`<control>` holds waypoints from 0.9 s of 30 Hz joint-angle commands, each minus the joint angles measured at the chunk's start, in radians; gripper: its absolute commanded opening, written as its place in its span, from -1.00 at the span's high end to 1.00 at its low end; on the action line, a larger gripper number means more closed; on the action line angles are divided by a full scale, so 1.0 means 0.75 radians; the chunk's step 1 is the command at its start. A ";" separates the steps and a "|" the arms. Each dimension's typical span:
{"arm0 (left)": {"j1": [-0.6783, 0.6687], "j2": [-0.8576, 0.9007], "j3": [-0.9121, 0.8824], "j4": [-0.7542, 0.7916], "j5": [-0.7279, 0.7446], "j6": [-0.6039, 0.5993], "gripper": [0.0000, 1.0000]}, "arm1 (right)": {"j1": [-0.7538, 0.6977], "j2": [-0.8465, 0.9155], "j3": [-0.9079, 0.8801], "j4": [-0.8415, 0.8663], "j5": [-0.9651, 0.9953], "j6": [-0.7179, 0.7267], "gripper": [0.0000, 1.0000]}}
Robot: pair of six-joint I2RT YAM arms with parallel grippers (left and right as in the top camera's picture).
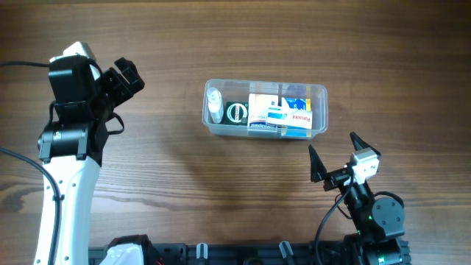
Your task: Pack container
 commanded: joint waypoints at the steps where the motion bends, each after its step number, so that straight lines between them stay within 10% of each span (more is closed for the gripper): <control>1: 0.007 0.003 0.011 0.004 0.011 0.007 -0.99 | -0.008 -0.016 -0.004 0.003 -0.026 -0.023 -1.00; 17: 0.008 -0.032 0.011 0.001 0.011 0.007 -1.00 | -0.008 -0.016 -0.004 0.004 -0.026 -0.023 -0.99; 27: 0.008 -0.599 0.011 -0.002 0.011 0.007 -0.99 | -0.008 -0.016 -0.004 0.004 -0.026 -0.023 -1.00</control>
